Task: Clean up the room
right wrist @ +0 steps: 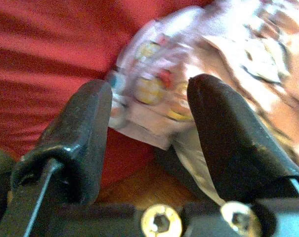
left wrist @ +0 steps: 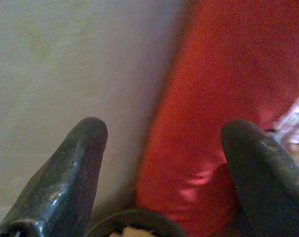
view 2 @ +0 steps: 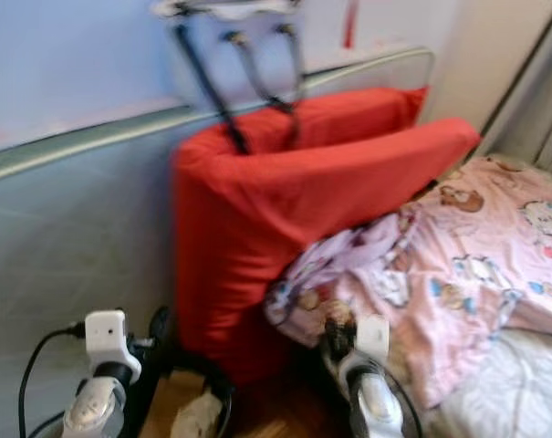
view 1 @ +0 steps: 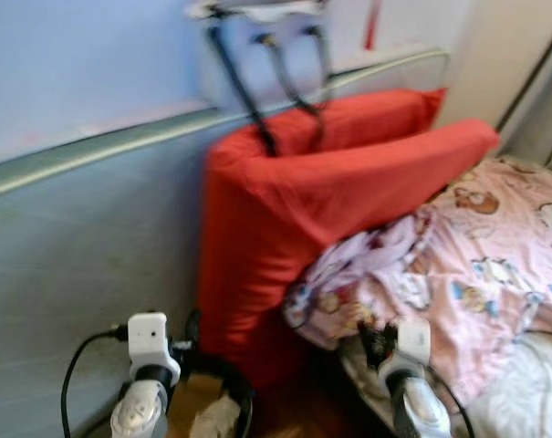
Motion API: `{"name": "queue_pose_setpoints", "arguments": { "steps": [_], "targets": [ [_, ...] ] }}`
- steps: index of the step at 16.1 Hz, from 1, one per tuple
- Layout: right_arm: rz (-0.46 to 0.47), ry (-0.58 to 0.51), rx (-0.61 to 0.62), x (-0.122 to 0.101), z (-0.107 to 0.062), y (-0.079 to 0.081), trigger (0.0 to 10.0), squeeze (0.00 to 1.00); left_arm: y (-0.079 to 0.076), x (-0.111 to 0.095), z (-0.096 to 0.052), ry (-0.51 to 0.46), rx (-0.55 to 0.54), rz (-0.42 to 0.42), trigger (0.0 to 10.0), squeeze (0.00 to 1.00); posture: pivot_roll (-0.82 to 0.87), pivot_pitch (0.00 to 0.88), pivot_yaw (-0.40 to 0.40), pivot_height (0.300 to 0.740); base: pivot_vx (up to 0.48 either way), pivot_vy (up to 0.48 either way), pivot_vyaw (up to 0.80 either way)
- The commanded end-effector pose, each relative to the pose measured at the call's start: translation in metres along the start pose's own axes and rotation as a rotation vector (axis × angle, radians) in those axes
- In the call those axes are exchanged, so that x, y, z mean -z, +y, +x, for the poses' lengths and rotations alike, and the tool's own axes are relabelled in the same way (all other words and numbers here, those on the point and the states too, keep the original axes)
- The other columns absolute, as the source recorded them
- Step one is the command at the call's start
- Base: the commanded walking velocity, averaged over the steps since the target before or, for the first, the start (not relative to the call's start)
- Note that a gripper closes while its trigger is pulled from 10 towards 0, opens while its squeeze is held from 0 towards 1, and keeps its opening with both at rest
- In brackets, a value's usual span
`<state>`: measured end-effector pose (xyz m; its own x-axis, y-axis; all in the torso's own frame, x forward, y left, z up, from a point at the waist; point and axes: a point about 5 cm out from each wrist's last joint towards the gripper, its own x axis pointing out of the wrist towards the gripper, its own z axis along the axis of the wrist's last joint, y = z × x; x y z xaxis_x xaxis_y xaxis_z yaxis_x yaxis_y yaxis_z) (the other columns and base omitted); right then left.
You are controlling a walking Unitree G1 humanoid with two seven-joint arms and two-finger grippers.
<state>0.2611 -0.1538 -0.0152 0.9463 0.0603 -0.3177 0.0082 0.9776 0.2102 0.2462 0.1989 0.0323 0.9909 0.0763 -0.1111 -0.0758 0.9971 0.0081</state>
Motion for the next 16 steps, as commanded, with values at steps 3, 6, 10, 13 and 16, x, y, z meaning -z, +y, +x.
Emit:
{"name": "queue_pose_setpoints", "arguments": {
  "steps": [3,6,10,13,16],
  "targets": [
    [0.001,0.013,-0.006,0.0023,-0.0002,0.0031,10.0,0.00,0.0034,-0.0002,-0.0008,0.008,-0.007,0.011,10.0,0.00,0.07,0.000,-0.067,0.720,0.000,-0.369,0.00],
    [0.003,0.016,0.000,0.0026,0.0002,0.0031,10.0,0.00,0.0041,-0.0008,-0.0010,0.008,-0.008,0.011,10.0,0.00,0.07,0.000,-0.065,0.720,0.000,-0.372,0.00],
    [0.004,0.022,0.006,0.0037,-0.0001,0.0033,10.0,0.00,0.0052,-0.0014,-0.0007,0.007,-0.007,0.013,10.0,0.00,0.07,0.000,-0.061,0.720,0.000,-0.249,0.00],
    [0.003,0.027,0.012,0.0047,-0.0006,0.0023,10.0,0.00,0.0054,-0.0016,-0.0003,0.009,-0.007,0.013,10.0,0.00,0.07,0.000,-0.059,0.720,0.000,-0.164,0.00],
    [0.003,0.032,0.015,0.0058,-0.0012,0.0006,10.0,0.00,0.0041,-0.0020,0.0003,0.009,-0.003,0.022,10.0,0.00,0.07,0.000,-0.059,0.720,0.000,-0.095,0.00]
  ]
}}
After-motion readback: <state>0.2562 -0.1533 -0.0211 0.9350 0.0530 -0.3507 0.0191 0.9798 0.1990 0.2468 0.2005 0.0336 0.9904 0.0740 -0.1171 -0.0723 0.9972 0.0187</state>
